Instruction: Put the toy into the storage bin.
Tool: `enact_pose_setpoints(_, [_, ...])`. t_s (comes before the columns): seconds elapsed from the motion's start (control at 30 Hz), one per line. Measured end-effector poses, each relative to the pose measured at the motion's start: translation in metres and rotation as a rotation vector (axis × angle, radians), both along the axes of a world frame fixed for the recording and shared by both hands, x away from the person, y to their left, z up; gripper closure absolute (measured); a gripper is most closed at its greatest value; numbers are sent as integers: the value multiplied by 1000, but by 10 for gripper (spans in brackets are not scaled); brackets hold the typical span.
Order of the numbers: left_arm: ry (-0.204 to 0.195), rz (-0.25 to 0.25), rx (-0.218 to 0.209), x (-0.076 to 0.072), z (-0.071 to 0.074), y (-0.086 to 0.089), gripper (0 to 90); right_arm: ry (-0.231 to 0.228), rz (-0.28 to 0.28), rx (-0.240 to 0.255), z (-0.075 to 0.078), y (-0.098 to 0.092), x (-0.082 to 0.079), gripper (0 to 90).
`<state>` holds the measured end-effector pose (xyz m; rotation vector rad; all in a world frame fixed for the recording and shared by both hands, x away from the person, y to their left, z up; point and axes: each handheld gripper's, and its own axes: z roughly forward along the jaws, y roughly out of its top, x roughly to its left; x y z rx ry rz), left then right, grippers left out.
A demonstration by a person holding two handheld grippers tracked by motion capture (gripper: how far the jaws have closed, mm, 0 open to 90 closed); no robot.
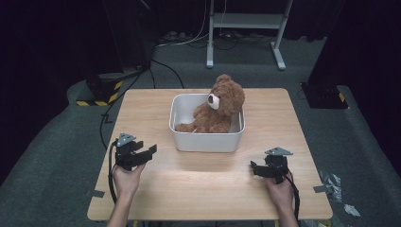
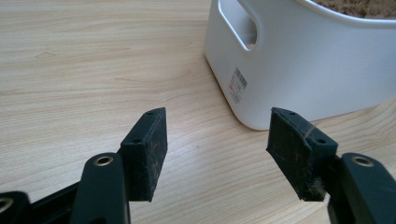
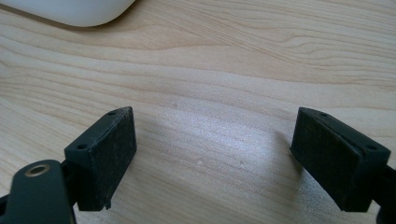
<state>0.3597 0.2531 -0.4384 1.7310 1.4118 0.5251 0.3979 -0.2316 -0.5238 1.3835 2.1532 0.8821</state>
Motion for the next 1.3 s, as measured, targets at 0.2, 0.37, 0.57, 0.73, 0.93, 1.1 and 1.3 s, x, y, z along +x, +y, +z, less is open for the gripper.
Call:
enact_pose_setpoints(0.2, [9,5,7,1,-5,0,378,0,0,0,0,0,0,137])
enact_pose_setpoints(0.37, [13,7,4,1,-8,0,378,0,0,0,0,0,0,137])
enact_pose_setpoints(0.57, [24,13,7,2,-13,0,378,0,0,0,0,0,0,137])
enact_pose_setpoints(0.73, [30,16,9,3,-15,-1,378,0,0,0,0,0,0,137])
enact_pose_setpoints(0.93, [40,17,22,5,-19,-1,378,0,0,0,0,0,0,137])
enact_pose_setpoints(1.1, [47,18,25,6,-22,-2,378,0,0,0,0,0,0,136])
enact_pose_setpoints(1.3, [63,19,42,8,-27,-2,378,0,0,0,0,0,0,137])
